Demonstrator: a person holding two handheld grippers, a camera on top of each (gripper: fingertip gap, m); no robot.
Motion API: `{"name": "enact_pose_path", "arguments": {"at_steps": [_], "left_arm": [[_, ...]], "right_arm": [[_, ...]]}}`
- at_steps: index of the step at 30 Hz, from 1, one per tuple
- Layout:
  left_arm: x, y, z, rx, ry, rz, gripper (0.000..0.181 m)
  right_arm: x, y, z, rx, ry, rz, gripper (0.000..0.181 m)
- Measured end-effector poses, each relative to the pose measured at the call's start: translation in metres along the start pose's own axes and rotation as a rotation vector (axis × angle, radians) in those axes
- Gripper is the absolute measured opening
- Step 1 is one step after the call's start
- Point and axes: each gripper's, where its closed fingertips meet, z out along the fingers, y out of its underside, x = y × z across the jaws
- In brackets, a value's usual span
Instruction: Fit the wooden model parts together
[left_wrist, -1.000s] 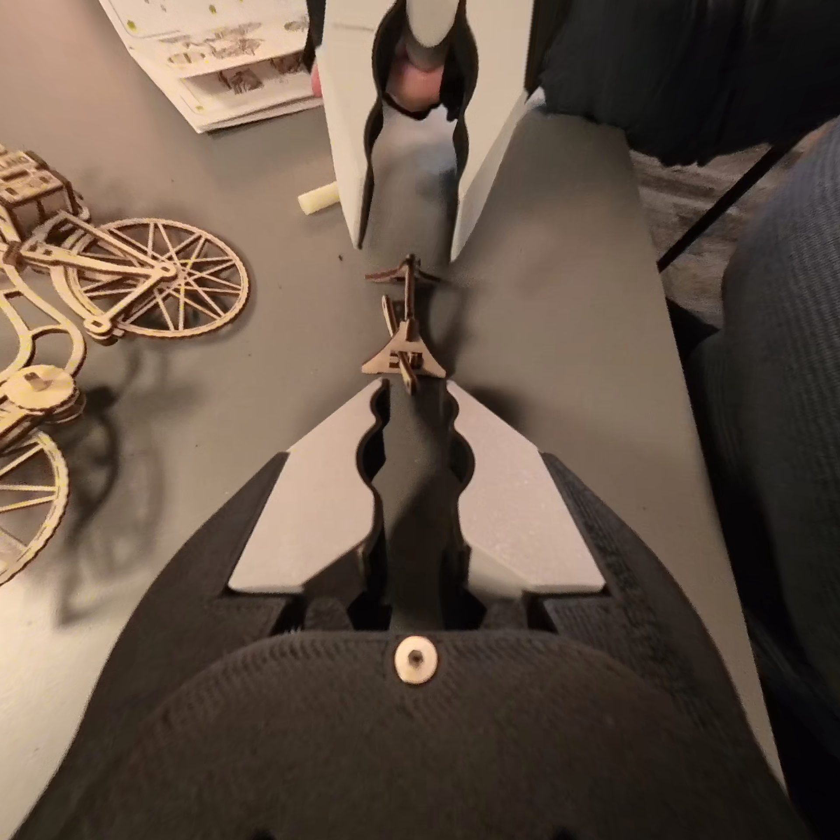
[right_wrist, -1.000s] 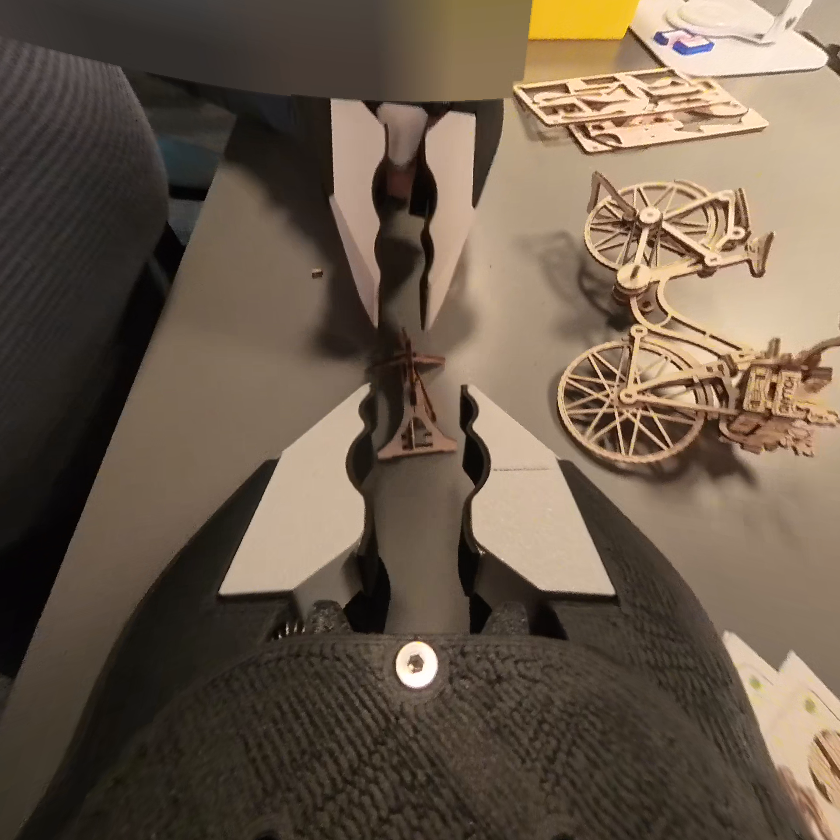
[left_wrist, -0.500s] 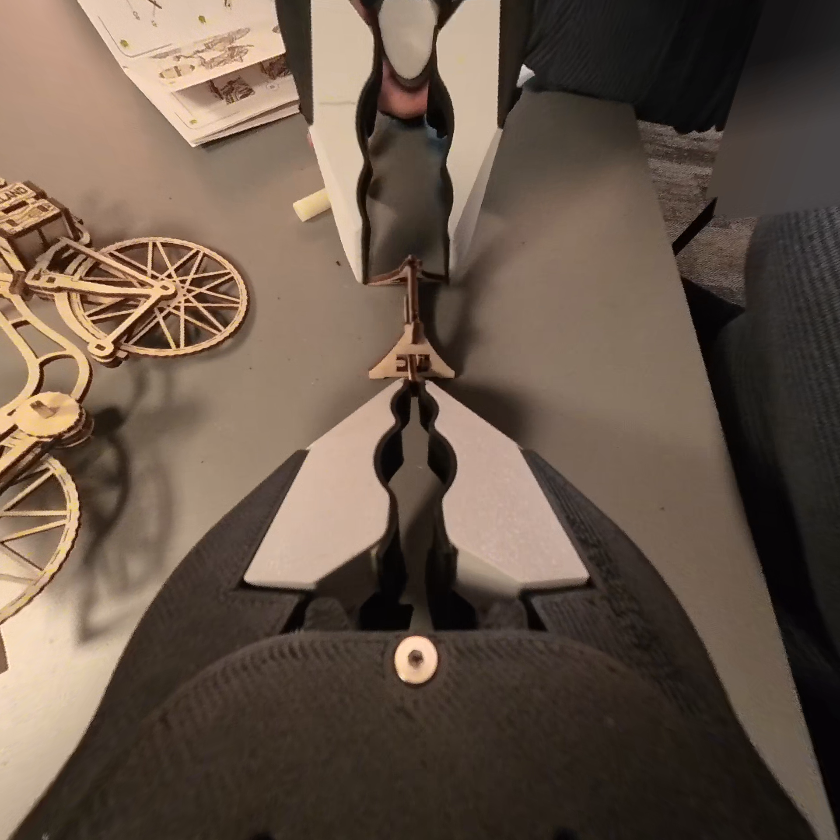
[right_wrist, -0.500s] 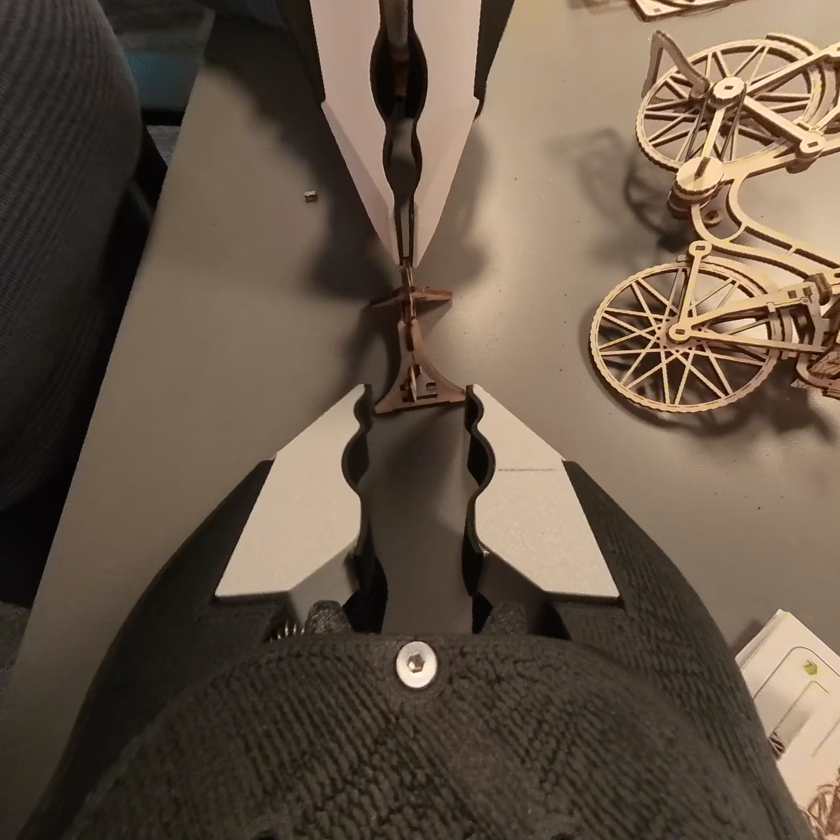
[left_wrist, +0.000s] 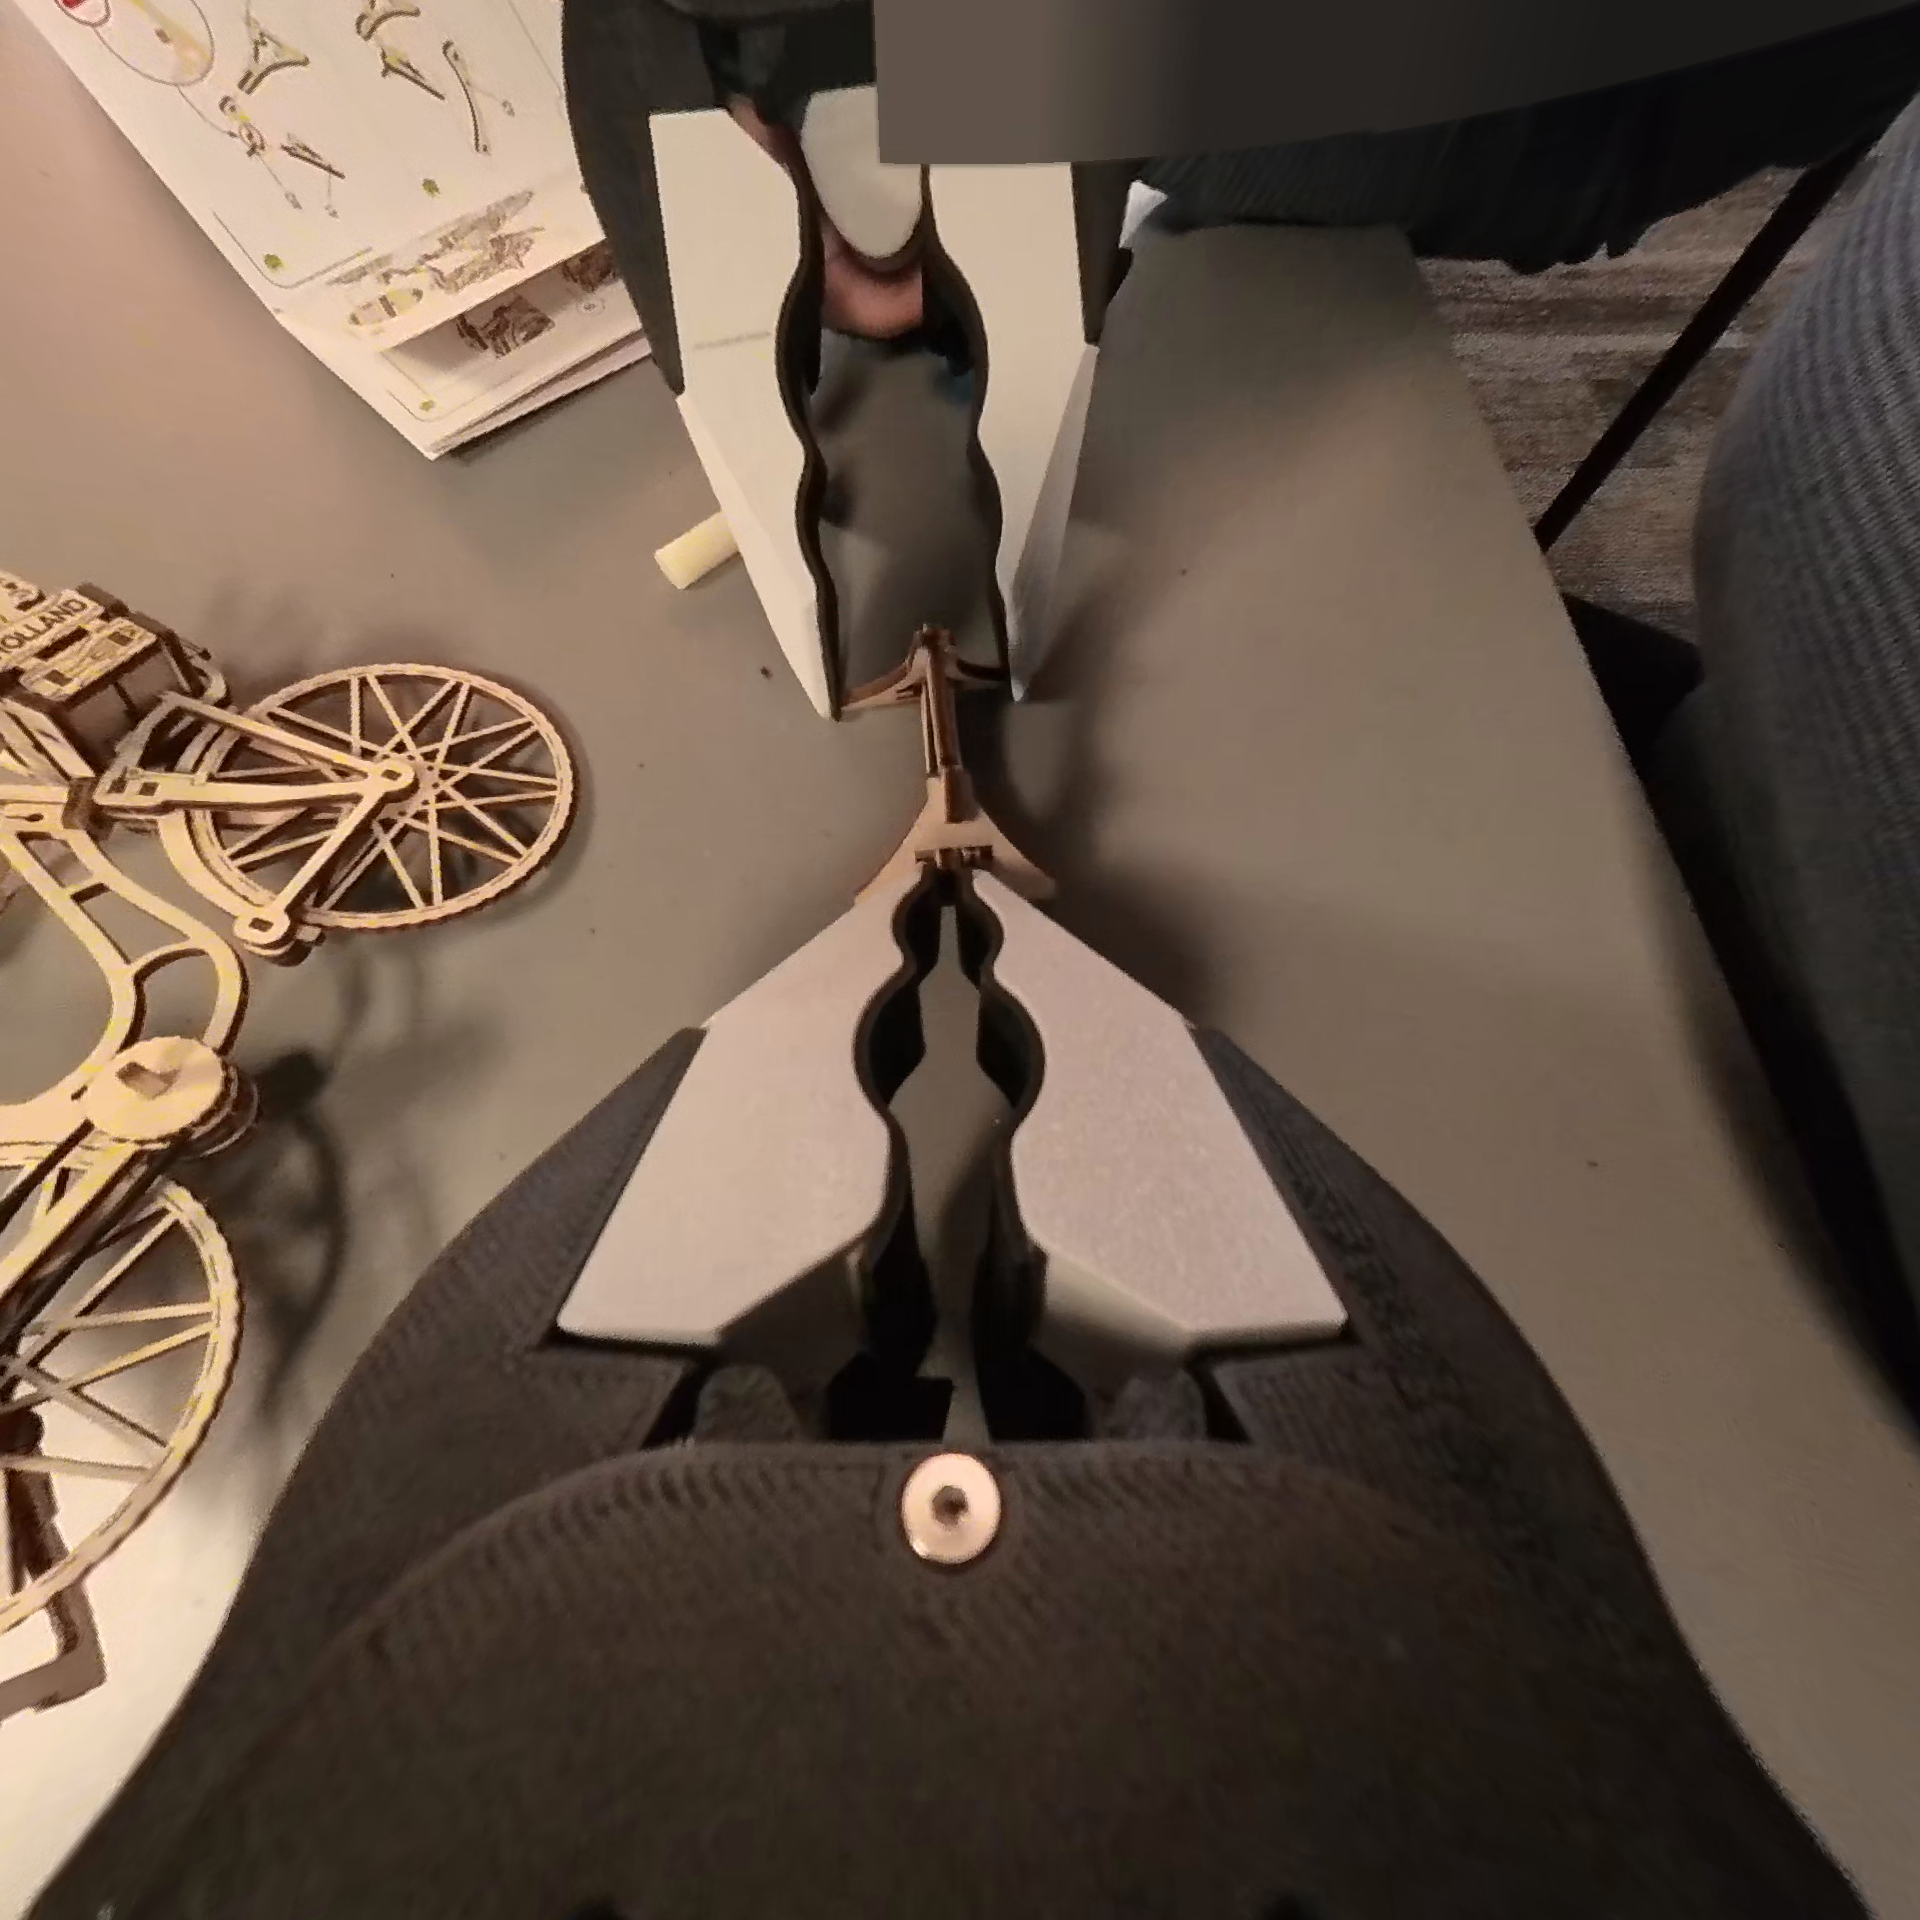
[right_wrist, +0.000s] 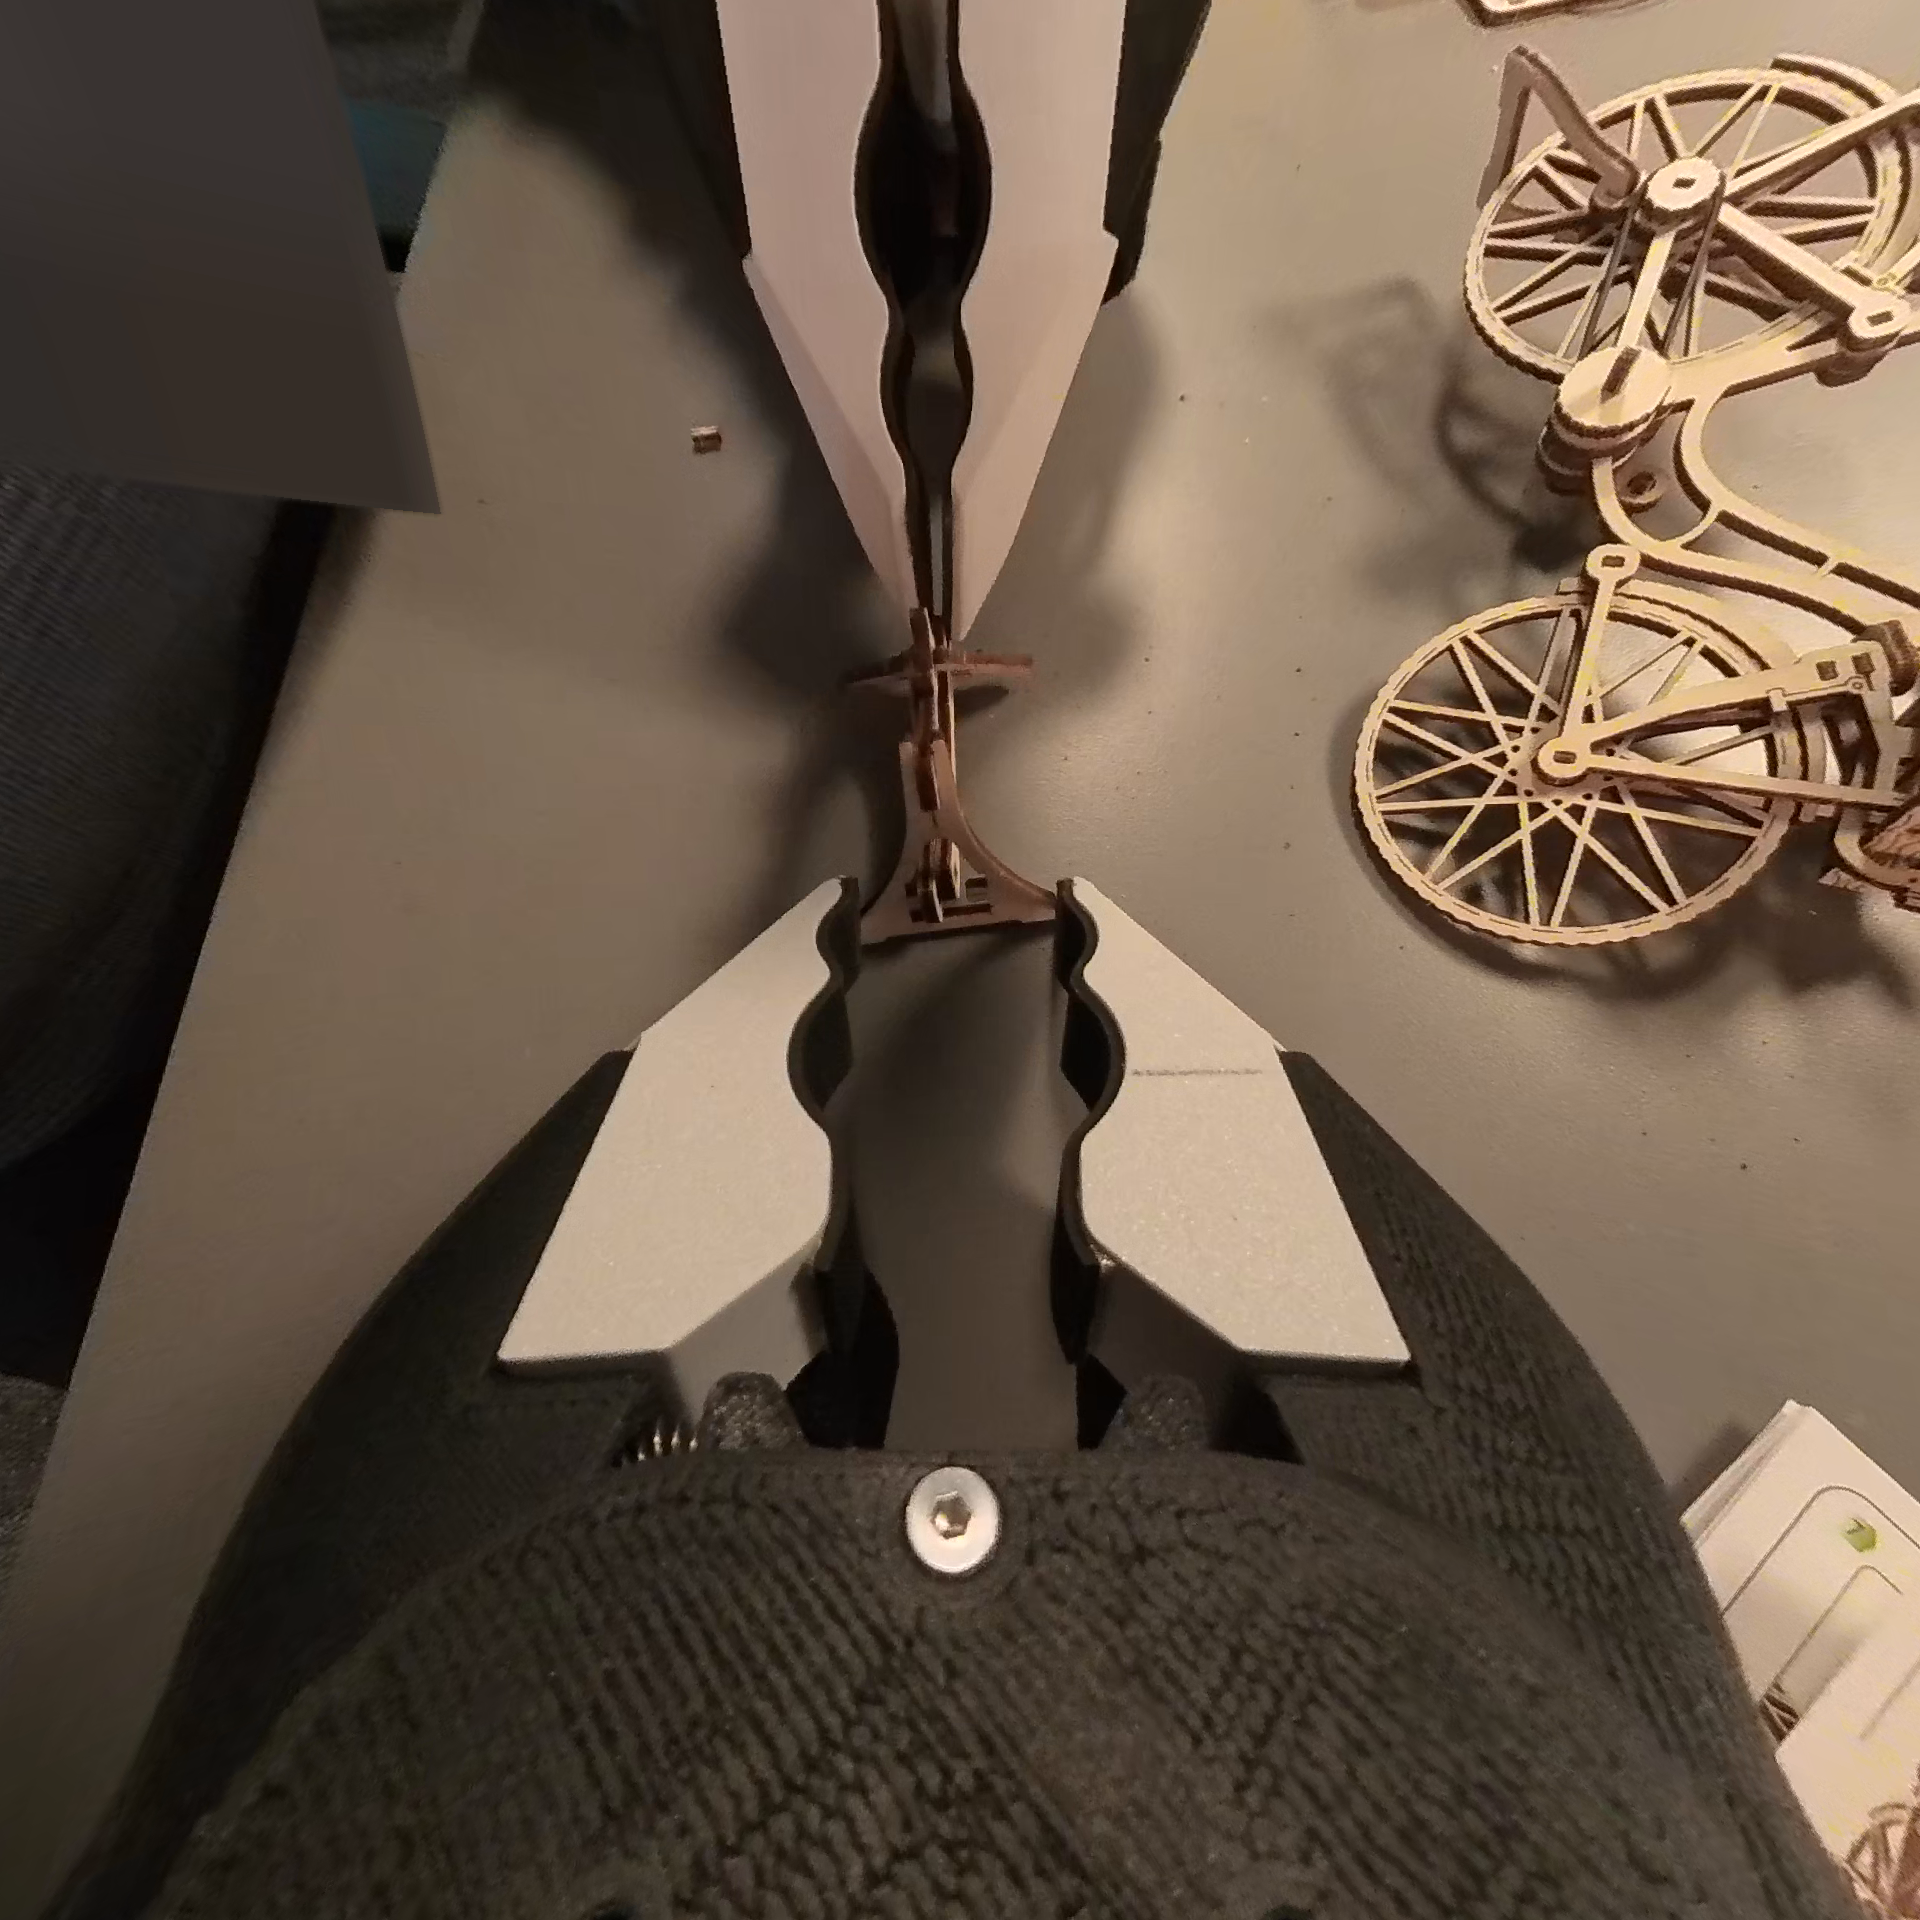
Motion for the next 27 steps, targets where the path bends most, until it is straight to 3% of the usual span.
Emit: {"name": "enact_pose_path", "arguments": {"at_steps": [27], "left_arm": [[-0.002,0.0018,0.0027,-0.014,0.007,0.059,0.002]], "right_arm": [[0.0016,0.0008,-0.0032,0.008,-0.004,0.027,0.034]]}}
